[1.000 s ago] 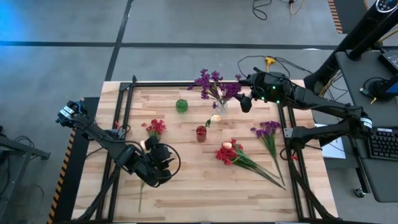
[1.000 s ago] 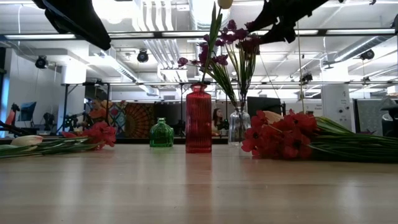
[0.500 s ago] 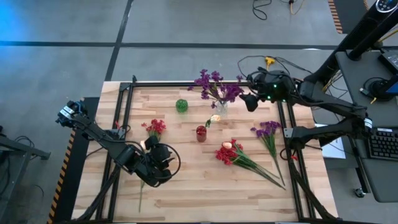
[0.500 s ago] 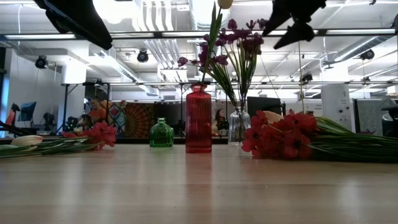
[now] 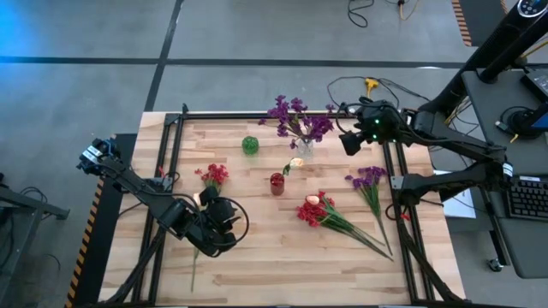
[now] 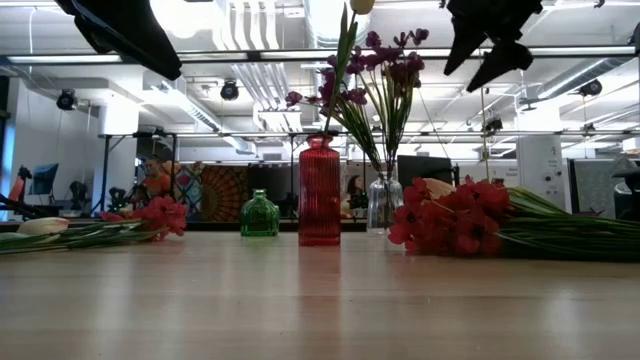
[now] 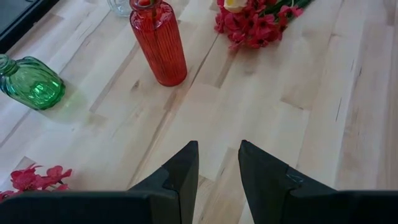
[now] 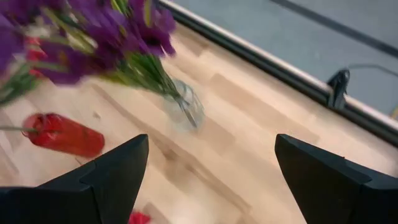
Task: Sort flowers into vase by color
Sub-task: Put the red flowers into the green vase
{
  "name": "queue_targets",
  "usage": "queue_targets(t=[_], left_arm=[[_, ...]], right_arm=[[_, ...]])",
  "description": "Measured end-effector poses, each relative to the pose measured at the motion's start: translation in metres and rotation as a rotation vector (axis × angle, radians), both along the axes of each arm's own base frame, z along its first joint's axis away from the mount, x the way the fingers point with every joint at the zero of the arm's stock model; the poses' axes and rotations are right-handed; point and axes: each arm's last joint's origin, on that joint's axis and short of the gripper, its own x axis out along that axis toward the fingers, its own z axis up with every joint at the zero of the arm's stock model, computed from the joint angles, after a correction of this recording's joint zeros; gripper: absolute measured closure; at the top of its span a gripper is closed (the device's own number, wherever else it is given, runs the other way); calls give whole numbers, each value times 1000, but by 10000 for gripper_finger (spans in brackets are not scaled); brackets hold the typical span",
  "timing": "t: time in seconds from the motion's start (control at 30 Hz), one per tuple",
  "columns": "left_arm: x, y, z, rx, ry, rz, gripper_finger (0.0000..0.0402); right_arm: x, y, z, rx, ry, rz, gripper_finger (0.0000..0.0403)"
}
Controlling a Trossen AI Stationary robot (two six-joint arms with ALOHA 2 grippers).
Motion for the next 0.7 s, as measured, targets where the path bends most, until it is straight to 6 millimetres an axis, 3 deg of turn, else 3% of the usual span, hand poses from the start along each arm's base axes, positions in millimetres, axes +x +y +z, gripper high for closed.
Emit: queue_targets(t=[0.4, 0.7], left_arm=[[0, 0, 0, -1, -1, 1, 304], [0, 0, 0, -1, -1, 0, 304]], right_arm=[[-13, 9, -16, 122, 163, -51, 62], [-6, 42, -46, 209, 253, 37, 62]])
